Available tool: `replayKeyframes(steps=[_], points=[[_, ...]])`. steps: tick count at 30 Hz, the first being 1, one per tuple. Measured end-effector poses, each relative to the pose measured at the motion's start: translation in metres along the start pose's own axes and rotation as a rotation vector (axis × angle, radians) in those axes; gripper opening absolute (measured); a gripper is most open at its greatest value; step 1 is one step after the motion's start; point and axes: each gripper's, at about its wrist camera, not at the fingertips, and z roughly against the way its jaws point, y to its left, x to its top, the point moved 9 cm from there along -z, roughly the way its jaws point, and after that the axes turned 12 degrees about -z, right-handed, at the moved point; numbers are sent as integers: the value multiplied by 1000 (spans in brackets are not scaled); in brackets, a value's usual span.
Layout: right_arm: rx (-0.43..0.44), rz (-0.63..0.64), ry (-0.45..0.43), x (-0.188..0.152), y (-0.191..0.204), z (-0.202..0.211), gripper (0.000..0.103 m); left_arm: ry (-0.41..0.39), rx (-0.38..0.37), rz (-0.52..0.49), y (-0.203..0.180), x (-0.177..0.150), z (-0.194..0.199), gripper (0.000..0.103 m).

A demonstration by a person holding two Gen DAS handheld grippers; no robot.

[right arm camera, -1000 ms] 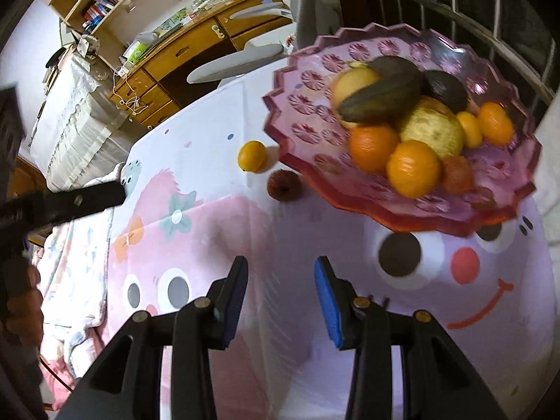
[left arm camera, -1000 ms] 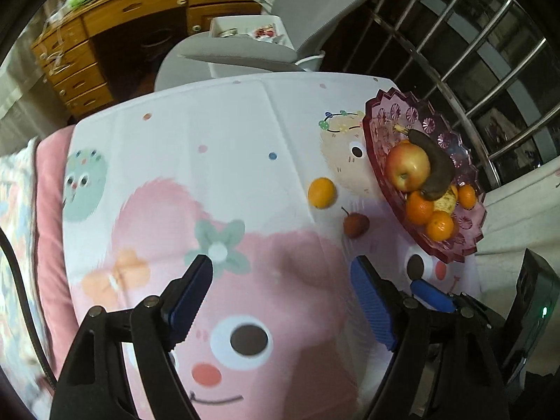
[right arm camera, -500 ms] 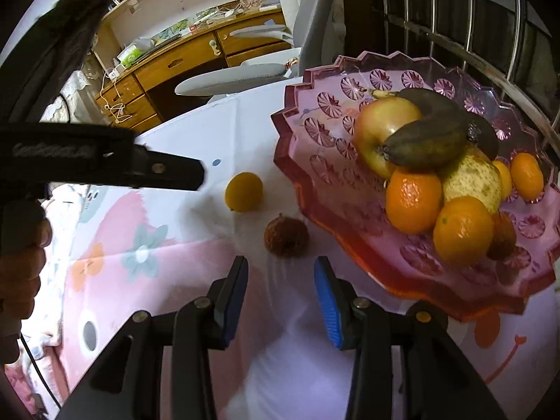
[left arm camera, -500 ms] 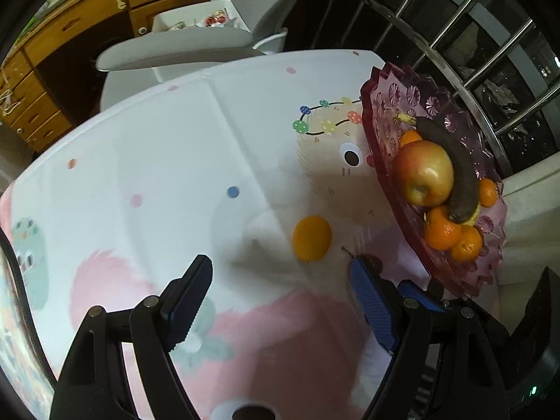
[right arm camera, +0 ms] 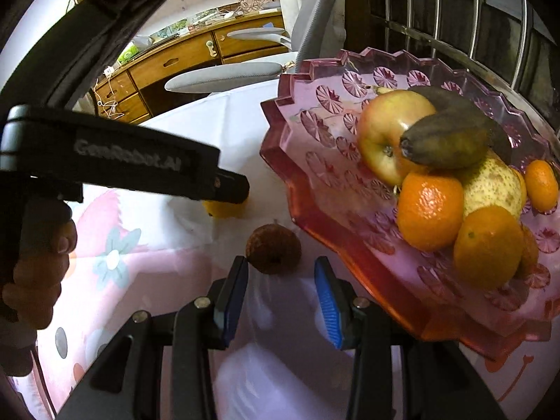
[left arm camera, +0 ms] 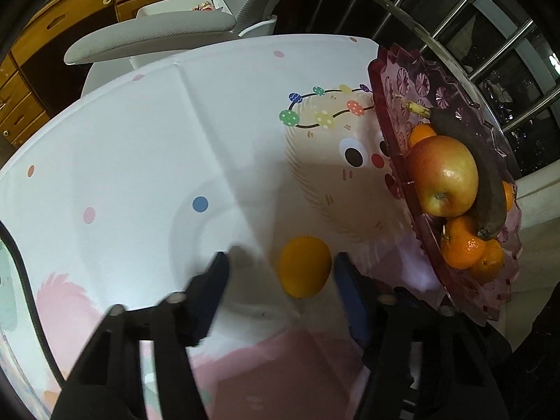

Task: Organize fruits
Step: 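Grasp the small orange with the left tool while the right tool grasps the brown fruit, then carry both fruits into the bowl and open both tools to release them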

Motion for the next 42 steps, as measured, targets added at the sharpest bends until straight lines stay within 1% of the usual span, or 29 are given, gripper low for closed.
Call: replayKeyframes(steps=[4,6,9,12,18,25,27,30,34,39,42], points=[[6,14,-5,3,4,-4,40,-24,-25,-8,-2,0,0,42],[7,19,-9,4,5,-4,39,-25,-40,-13,-5,0,-2,38],[13,26,-6,5,7,-4,34,-30,-58,-14,-10,1,-4,29],[17,27,5,5,8,-3,33,-29,-37,-23,-14,1,-4,29],[18,34,38,3,6,-3,33,-24,4,-6,-14,-5,3,28],[57,53,80,-15,11,8,32,-17,13,62,-7,-29,23,28],[72,60,96,-23,13,14,32,-17,6,81,-11,-37,30,28],[100,76,110,-30,17,24,32,-16,20,88,-15,-47,41,28],[147,102,130,-37,20,40,32,-36,25,117,-23,-61,63,28],[199,148,123,-34,19,67,32,-64,44,177,-36,-71,89,28],[228,178,106,-28,15,88,32,-82,43,198,-47,-71,103,28]])
